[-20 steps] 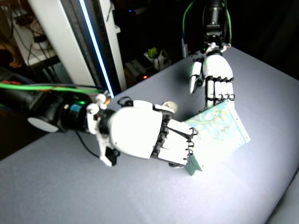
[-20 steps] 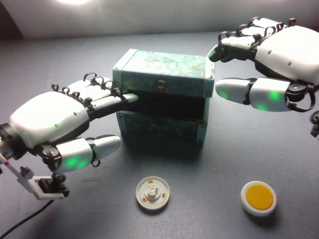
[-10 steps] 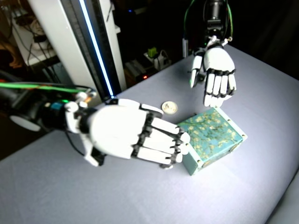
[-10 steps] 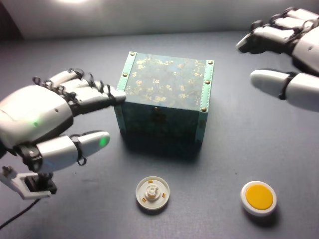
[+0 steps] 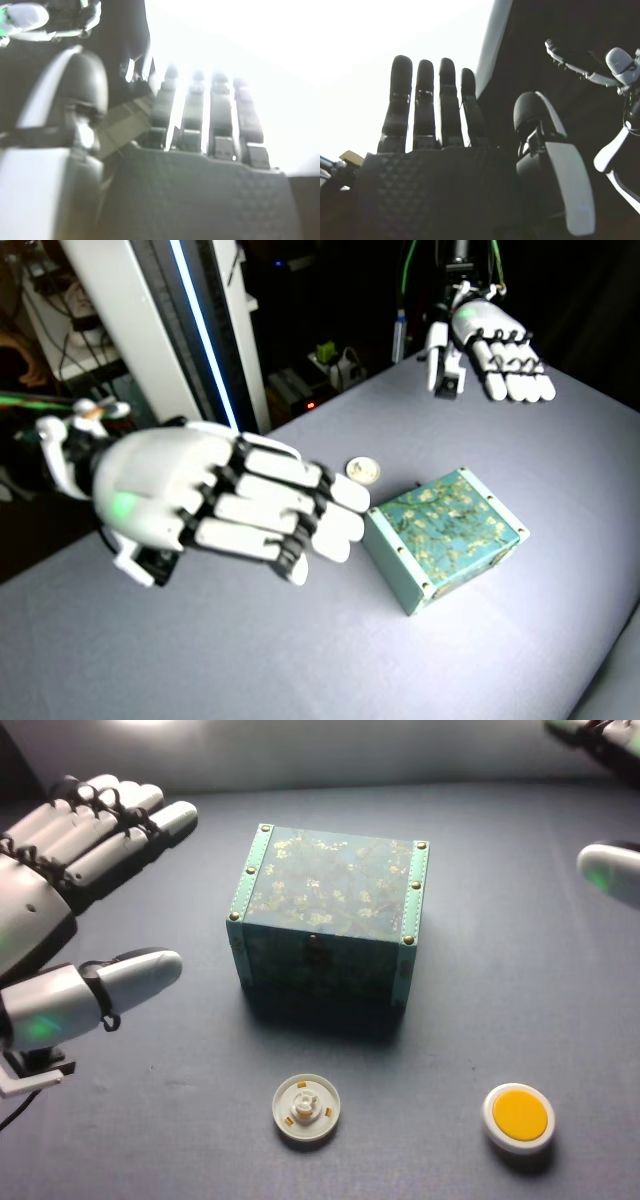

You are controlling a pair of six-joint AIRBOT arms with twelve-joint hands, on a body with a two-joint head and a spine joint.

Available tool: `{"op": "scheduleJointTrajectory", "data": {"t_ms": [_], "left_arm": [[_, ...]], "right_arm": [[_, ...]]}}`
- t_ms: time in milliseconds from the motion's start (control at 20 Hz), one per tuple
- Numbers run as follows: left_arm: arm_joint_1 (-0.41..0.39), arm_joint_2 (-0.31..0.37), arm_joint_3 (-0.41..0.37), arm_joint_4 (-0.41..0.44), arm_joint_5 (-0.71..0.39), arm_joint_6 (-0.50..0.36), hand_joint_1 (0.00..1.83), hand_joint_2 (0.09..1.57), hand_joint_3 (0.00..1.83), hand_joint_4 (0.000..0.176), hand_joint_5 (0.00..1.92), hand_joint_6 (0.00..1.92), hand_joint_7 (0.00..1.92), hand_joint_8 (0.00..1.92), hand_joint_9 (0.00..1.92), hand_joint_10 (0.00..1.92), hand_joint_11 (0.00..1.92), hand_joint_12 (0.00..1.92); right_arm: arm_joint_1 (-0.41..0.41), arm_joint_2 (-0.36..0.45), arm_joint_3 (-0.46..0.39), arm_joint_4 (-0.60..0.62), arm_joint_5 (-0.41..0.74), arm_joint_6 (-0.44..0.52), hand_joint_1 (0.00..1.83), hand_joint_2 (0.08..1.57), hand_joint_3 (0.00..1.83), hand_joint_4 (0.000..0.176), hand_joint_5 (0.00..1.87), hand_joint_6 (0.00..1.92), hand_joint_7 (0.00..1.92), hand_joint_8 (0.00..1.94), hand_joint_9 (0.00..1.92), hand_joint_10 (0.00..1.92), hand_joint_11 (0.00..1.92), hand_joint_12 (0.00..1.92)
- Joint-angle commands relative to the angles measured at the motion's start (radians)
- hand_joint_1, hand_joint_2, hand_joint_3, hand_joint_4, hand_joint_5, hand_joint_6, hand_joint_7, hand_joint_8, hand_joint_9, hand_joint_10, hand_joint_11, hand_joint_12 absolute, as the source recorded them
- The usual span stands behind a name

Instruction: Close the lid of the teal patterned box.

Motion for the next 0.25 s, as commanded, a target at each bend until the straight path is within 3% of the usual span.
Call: {"op": "scheduleJointTrajectory", "data": {"t_ms": [0, 50, 100, 150, 200], "left_arm": [[-0.006, 0.009, -0.001, -0.018, -0.155, 0.002, 0.17, 1.31, 0.00, 0.107, 0.00, 0.00, 0.00, 0.00, 0.00, 0.00, 0.00, 0.00], [-0.006, 0.010, -0.001, -0.018, -0.160, 0.004, 0.17, 1.31, 0.00, 0.107, 0.00, 0.00, 0.00, 0.00, 0.00, 0.00, 0.00, 0.00], [-0.006, 0.011, -0.003, -0.018, -0.165, 0.007, 0.23, 1.33, 0.00, 0.121, 0.00, 0.00, 0.00, 0.00, 0.00, 0.00, 0.00, 0.00], [-0.006, 0.012, -0.004, -0.018, -0.176, 0.008, 0.28, 1.34, 0.00, 0.140, 0.00, 0.00, 0.00, 0.00, 0.00, 0.00, 0.00, 0.00], [-0.004, 0.015, -0.006, -0.018, -0.187, 0.014, 0.28, 1.34, 0.00, 0.140, 0.00, 0.00, 0.00, 0.00, 0.00, 0.00, 0.00, 0.00]], "right_arm": [[0.001, 0.017, -0.009, 0.007, 0.171, -0.004, 0.15, 1.36, 0.00, 0.015, 0.00, 0.00, 0.00, 0.00, 0.00, 0.25, 0.00, 1.27], [-0.004, 0.025, -0.017, 0.007, 0.183, -0.009, 0.15, 1.36, 0.00, 0.015, 0.00, 0.00, 0.00, 0.00, 0.00, 0.25, 0.00, 1.27], [-0.018, 0.043, -0.033, 0.005, 0.212, -0.020, 0.20, 1.35, 0.00, 0.033, 0.00, 0.00, 0.00, 0.00, 0.00, 0.01, 0.00, 0.92], [-0.026, 0.053, -0.043, 0.004, 0.235, -0.027, 0.23, 1.36, 0.00, 0.005, 0.00, 0.00, 0.00, 0.00, 0.00, 0.00, 0.00, 0.48], [-0.030, 0.060, -0.048, 0.004, 0.252, -0.030, 0.23, 1.36, 0.00, 0.005, 0.00, 0.00, 0.00, 0.00, 0.00, 0.00, 0.00, 0.48]]}}
